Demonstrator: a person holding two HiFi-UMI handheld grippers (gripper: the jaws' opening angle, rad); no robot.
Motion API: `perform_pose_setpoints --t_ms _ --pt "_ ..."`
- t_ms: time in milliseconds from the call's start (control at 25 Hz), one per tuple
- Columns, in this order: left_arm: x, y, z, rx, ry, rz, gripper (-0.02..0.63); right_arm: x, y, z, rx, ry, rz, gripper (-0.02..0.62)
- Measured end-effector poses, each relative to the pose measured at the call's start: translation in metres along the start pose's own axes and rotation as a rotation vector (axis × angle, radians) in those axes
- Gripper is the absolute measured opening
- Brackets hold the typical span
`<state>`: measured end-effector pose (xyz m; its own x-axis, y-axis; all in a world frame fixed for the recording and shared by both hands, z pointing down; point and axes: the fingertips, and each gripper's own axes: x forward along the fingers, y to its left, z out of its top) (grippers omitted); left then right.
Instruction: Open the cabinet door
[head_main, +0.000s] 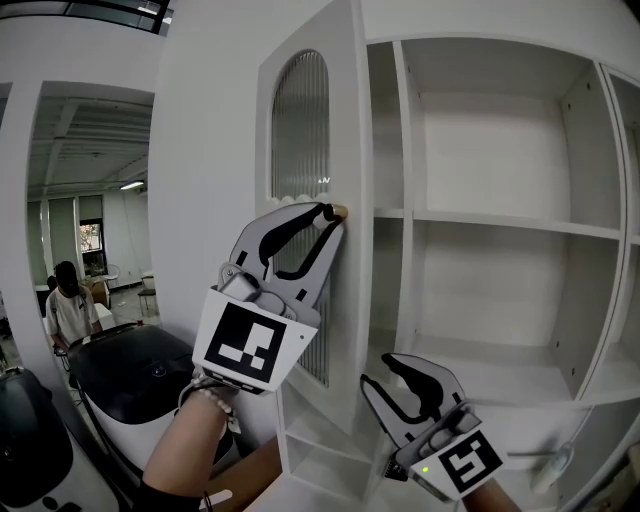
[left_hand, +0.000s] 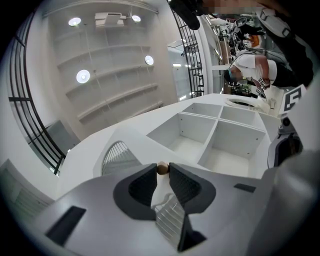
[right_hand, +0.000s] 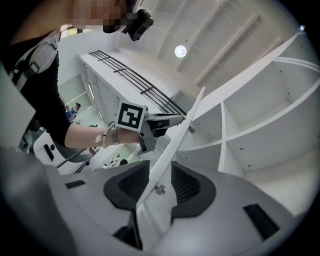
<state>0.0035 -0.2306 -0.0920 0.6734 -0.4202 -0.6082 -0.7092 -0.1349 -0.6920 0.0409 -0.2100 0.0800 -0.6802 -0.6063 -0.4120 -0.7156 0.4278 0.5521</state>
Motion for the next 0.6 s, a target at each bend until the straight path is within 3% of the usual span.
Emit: perform_pose_setpoints --t_ms 400,600 --pt "-0.001 0.001 0.0 -0.012 0.006 0.016 0.077 0.017 0.013 -0.024 0.143 0.031 0.103 0.142" --pt "-0.001 0.001 -0.001 -0.058 0.005 0.014 0.078 0.016 0.012 -0.026 0.156 0.023 0.093 0.124"
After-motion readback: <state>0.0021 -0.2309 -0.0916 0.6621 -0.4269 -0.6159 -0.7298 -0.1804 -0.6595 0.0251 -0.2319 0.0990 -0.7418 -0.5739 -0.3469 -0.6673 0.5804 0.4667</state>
